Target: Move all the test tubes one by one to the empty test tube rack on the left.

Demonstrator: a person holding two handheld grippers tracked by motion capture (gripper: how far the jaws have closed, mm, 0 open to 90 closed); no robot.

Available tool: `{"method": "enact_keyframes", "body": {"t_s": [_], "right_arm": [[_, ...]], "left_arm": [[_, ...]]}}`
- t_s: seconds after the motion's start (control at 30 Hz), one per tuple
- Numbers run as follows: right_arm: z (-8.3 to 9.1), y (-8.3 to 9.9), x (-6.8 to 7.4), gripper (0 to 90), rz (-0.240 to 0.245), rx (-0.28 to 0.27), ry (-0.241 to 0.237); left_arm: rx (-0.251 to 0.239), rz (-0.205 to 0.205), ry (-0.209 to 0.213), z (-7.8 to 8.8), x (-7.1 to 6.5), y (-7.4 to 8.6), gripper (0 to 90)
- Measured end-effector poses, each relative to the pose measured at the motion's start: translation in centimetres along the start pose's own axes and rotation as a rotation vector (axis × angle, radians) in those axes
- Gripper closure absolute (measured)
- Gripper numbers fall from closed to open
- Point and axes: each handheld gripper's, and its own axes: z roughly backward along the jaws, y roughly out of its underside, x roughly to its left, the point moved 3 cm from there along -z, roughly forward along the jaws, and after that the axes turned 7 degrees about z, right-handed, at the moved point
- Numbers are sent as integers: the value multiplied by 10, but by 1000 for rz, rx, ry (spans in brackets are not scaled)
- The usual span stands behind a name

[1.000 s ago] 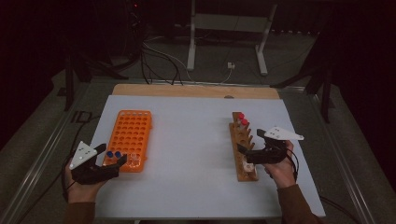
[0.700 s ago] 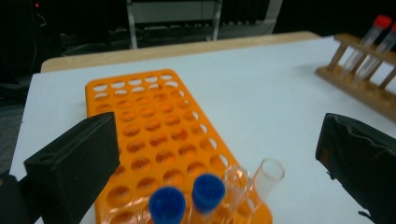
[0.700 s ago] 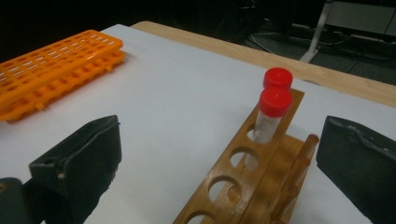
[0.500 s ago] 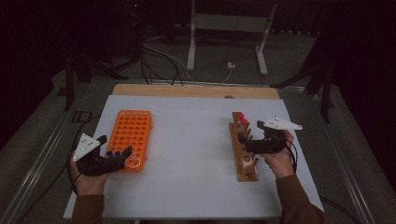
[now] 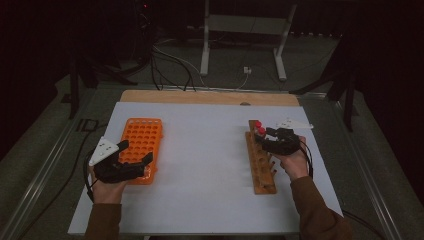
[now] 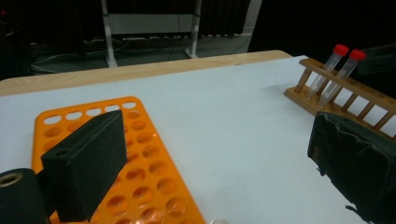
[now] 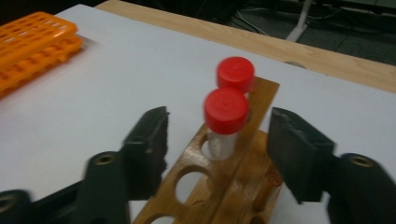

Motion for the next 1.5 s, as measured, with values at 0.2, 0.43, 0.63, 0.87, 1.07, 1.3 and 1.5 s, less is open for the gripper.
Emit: {"method": "enact_keyframes", "body": {"t_s": [0.2, 0.43, 0.63, 0.87, 1.07, 1.3, 1.5], "right_arm": [[-9, 0, 1, 616, 32, 15, 19], [-14, 3, 2, 743, 42, 32, 43], [-11, 0, 5, 747, 64, 19, 54], [-1, -5, 6, 747, 64, -10, 50], [6, -10, 6, 748, 67, -15, 47], [21, -23, 7, 749, 77, -53, 51], [33, -33, 6, 749, 81, -82, 53]], "left_arm": [[0, -9, 7, -7, -10, -3, 7], [7, -25, 15, -14, -19, -3, 7], [14, -26, 25, -20, -25, -3, 7], [23, -29, 46, -28, -34, -5, 7], [39, -39, 66, -36, -42, -3, 7], [50, -52, 79, -41, -48, -1, 7], [55, -62, 89, -45, -54, 0, 8]]}}
